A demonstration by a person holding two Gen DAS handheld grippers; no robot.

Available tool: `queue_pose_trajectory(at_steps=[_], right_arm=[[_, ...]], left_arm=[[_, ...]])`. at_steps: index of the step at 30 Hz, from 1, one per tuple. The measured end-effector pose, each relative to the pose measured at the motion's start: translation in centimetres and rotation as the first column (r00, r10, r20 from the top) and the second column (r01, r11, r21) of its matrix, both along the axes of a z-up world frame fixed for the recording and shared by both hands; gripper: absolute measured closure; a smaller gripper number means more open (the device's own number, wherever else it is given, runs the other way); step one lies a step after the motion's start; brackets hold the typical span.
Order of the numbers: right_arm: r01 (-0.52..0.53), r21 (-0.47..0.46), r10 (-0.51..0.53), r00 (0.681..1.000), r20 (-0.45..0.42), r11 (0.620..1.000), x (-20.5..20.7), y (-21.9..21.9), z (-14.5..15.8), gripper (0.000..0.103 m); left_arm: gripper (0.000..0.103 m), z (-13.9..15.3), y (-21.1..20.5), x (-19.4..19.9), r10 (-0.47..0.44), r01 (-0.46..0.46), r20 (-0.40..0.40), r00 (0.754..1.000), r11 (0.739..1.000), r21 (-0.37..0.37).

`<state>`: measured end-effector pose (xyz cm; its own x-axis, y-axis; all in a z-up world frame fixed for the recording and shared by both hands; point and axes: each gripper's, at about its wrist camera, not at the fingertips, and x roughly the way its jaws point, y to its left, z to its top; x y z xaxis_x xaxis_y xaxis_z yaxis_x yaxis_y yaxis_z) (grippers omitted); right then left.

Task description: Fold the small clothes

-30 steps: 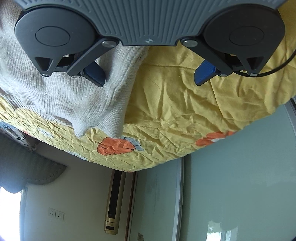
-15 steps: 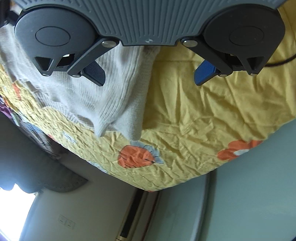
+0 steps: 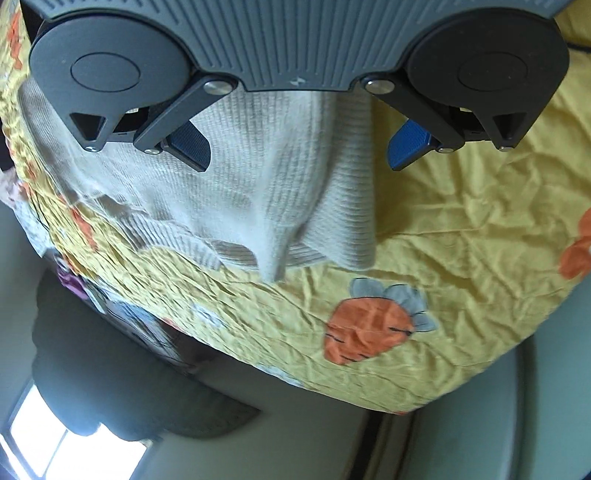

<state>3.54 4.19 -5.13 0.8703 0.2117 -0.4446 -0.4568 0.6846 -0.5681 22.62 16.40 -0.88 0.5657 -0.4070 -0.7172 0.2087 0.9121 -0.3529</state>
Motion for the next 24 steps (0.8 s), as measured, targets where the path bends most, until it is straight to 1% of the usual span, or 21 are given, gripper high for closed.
queue_pose_trajectory(at_steps=[2, 4, 6, 7, 8, 9, 10, 11, 12, 13, 14, 15, 17, 20, 22, 24], right_arm=[[-0.01, -0.004, 0.01, 1.0, -0.008, 1.0, 0.5, 0.6, 0.1, 0.022], [-0.019, -0.017, 0.019, 1.0, -0.005, 1.0, 0.9, 1.3, 0.2, 0.026], [-0.023, -0.042, 0.023, 1.0, 0.011, 0.999, 1.1, 2.0, 0.0, 0.032], [-0.03, -0.058, 0.031, 0.999, 0.024, 0.998, 1.2, 2.4, -0.1, 0.037], [-0.038, -0.075, 0.041, 0.999, 0.033, 0.996, 1.3, 2.8, -0.3, 0.044], [-0.051, -0.086, 0.055, 0.998, 0.036, 0.995, 1.3, 3.2, -0.5, 0.049], [-0.064, -0.1, 0.068, 0.997, 0.039, 0.993, 1.3, 3.6, -0.7, 0.055], [-0.073, -0.119, 0.079, 0.996, 0.046, 0.99, 1.3, 3.9, -0.9, 0.064], [-0.086, -0.13, 0.093, 0.994, 0.051, 0.988, 1.2, 4.0, -1.1, 0.066], [-0.096, -0.135, 0.105, 0.993, 0.054, 0.986, 1.1, 3.8, -1.1, 0.069], [-0.106, -0.132, 0.114, 0.992, 0.053, 0.986, 1.0, 3.7, -1.0, 0.073], [-0.116, -0.117, 0.122, 0.991, 0.047, 0.986, 0.7, 3.3, -0.9, 0.075], [-0.13, -0.055, 0.132, 0.991, 0.024, 0.99, 0.4, 2.2, -0.1, 0.08], [-0.134, 0.107, 0.138, 0.99, -0.034, 0.985, 0.8, -0.4, 2.1, 0.085], [-0.129, 0.212, 0.146, 0.987, -0.068, 0.969, 0.7, -2.4, 3.4, 0.087], [-0.115, 0.313, 0.153, 0.983, -0.1, 0.943, 0.9, -4.5, 4.6, 0.087]], left_arm=[[0.001, -0.1, -0.4, 0.8, -0.034, 0.034, -0.011, 0.999, 0.999, -0.007], [0.001, -0.2, -0.7, 1.6, -0.041, 0.041, -0.022, 0.999, 0.999, 0.001], [0.01, -0.4, -0.8, 2.3, -0.036, 0.036, -0.037, 0.999, 0.999, 0.014], [0.021, -0.6, -0.8, 2.7, -0.025, 0.026, -0.053, 0.998, 0.999, 0.027], [0.032, -0.8, -0.8, 3.0, -0.009, 0.011, -0.067, 0.998, 0.999, 0.04], [0.036, -1.0, -0.6, 3.3, 0.01, -0.006, -0.076, 0.997, 0.999, 0.052], [0.042, -1.1, -0.4, 3.4, 0.023, -0.019, -0.085, 0.996, 0.999, 0.046], [0.051, -1.1, -0.1, 3.4, 0.037, -0.034, -0.091, 0.995, 0.999, 0.033], [0.057, -1.0, 0.1, 3.4, 0.051, -0.048, -0.094, 0.994, 0.998, 0.027], [0.069, -0.8, 0.3, 3.2, 0.061, -0.06, -0.096, 0.993, 0.998, 0.02], [0.075, -0.5, 0.5, 3.0, 0.066, -0.066, -0.095, 0.993, 0.998, 0.009], [0.077, -0.2, 0.5, 2.7, 0.072, -0.072, -0.094, 0.993, 0.997, 0.004], [0.08, 0.4, 0.0, 2.1, 0.086, -0.085, -0.082, 0.993, 0.996, 0.012], [0.081, 1.7, -1.2, 1.0, 0.106, -0.104, -0.052, 0.993, 0.994, 0.038], [0.081, 2.9, -2.3, 0.1, 0.115, -0.114, -0.021, 0.993, 0.992, 0.059], [0.081, 4.2, -3.4, -0.7, 0.122, -0.122, 0.007, 0.992, 0.99, 0.069]])
